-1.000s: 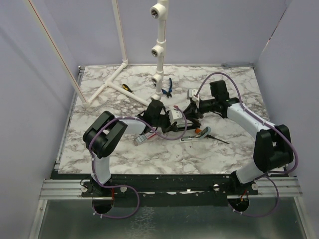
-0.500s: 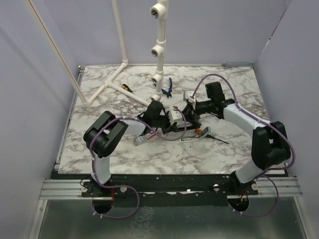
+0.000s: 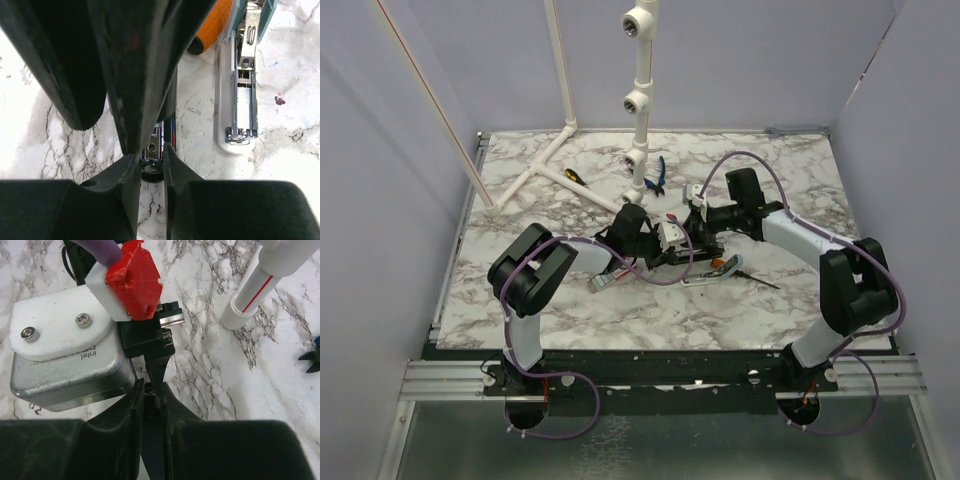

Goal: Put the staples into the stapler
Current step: Close the stapler at the center of the board.

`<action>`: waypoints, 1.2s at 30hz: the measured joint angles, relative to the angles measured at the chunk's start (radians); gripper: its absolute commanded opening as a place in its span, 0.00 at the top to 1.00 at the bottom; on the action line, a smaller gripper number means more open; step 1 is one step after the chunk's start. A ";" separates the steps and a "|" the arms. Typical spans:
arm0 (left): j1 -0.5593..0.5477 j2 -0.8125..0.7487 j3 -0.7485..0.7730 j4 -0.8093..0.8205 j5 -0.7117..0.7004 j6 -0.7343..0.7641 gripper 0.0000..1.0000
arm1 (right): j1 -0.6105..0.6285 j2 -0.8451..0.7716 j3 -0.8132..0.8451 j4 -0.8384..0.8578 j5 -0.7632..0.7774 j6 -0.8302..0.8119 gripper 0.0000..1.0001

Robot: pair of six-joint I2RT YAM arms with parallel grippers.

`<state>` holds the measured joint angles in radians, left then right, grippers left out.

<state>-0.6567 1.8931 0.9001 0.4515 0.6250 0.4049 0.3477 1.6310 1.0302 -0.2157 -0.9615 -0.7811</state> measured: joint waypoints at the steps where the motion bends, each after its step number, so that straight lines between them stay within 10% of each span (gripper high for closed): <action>1: 0.000 0.000 -0.001 0.003 0.000 0.000 1.00 | 0.003 0.004 0.000 0.004 0.002 0.005 0.82; 26: 0.000 0.003 -0.014 0.038 0.004 -0.005 1.00 | 0.015 0.063 0.014 -0.016 0.035 0.026 0.78; 36: 0.010 0.004 -0.019 0.032 0.008 -0.006 1.00 | -0.046 0.042 0.028 -0.119 0.067 -0.009 0.32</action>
<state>-0.6468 1.8969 0.8814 0.4835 0.6331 0.3992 0.3019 1.6733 1.0584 -0.3351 -0.8948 -0.7902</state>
